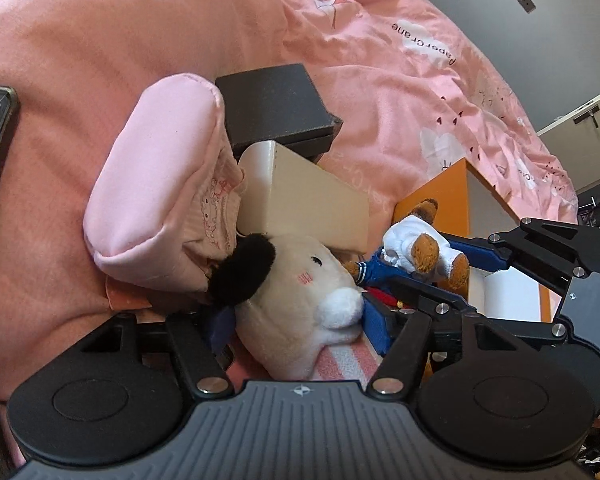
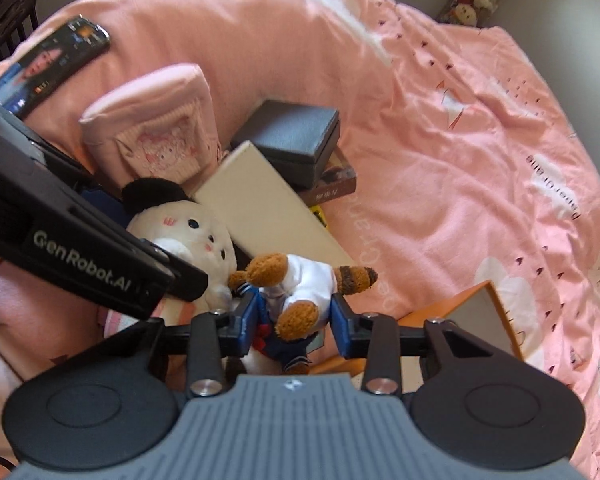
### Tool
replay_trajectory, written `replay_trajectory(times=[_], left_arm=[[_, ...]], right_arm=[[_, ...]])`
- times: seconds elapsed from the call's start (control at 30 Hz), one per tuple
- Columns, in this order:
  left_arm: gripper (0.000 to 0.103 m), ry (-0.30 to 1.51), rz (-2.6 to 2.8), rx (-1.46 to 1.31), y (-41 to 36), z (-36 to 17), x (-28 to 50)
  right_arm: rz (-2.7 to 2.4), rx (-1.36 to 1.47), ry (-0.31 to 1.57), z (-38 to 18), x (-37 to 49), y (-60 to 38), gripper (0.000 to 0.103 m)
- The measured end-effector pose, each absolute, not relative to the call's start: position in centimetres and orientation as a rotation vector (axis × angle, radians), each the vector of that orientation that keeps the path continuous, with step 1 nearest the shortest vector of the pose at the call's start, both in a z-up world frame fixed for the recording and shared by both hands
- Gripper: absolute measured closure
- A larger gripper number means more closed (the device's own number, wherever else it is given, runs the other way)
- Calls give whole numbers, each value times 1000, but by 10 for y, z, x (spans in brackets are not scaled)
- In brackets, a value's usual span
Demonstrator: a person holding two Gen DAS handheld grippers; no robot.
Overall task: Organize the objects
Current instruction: 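Grasp the white plush with left tool while right tool grasps the sailor teddy, then carry both plush toys over the orange box and lower them inside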
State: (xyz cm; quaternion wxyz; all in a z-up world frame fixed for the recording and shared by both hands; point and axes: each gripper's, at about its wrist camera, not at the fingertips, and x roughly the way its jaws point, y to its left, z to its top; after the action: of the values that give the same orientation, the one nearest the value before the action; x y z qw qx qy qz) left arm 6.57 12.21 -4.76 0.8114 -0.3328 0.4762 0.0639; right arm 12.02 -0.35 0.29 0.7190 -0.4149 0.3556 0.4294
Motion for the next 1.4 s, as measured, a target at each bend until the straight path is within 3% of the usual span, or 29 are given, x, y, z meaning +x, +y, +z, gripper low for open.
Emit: replay_trajectory(times=[0.47, 0.63, 0.93, 1.4], left_arm=[[28, 753, -60, -540, 113, 38, 47], [28, 702, -160, -431, 96, 57, 48], [30, 671, -469, -139, 21, 66, 74], [30, 820, -699, 158, -64, -8, 115]], right_arm=[[832, -785, 555, 96, 82, -55, 64], [777, -757, 557, 118, 74, -82, 64], [657, -779, 757, 113, 82, -143, 64], [762, -931, 1155, 31, 120, -168, 64]])
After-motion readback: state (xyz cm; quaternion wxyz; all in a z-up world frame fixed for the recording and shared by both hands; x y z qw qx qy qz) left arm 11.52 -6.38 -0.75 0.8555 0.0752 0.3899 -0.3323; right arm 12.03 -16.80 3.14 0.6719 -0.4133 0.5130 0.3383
